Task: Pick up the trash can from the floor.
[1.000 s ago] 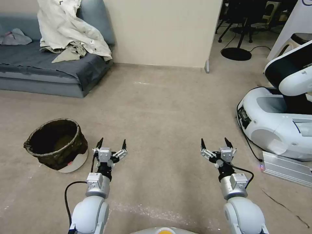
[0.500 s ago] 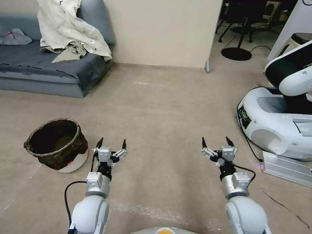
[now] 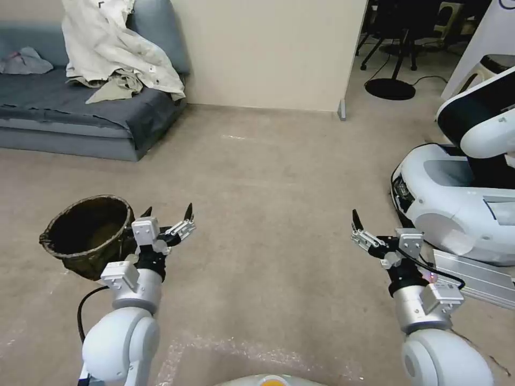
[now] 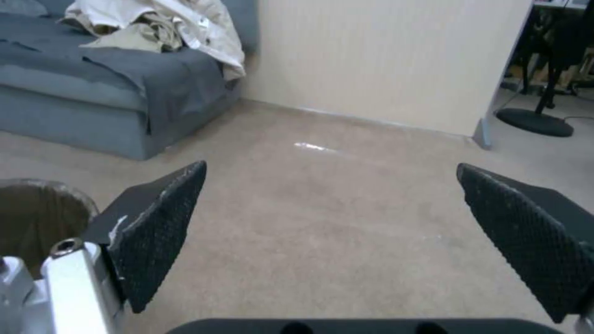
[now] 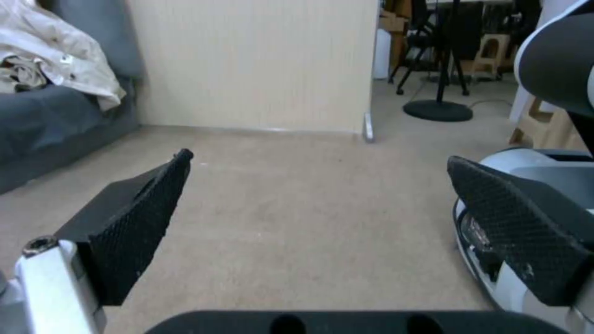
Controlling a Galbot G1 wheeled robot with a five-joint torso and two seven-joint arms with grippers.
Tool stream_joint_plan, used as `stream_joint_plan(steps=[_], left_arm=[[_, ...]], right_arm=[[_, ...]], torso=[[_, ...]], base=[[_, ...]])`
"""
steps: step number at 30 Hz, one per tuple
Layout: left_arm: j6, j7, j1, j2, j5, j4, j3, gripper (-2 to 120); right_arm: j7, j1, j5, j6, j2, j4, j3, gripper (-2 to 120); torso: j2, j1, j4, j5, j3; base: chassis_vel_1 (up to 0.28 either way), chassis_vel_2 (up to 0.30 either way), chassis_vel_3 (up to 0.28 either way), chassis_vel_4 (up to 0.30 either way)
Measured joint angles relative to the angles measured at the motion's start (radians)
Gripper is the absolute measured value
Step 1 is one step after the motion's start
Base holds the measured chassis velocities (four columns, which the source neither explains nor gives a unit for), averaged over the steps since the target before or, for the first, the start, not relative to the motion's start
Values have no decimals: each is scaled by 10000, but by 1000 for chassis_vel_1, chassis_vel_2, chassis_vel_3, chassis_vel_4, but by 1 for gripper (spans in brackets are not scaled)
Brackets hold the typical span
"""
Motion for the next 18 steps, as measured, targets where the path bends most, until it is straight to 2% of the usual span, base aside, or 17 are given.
stream_joint_plan(steps=[18], left_arm=[[-37, -72, 216, -127, 116, -114, 52, 100]], right_arm=[[87, 123, 263, 81, -117, -166, -46, 100]], torso=[[0, 0, -1, 1, 0]], base=[[6, 4, 3, 5]])
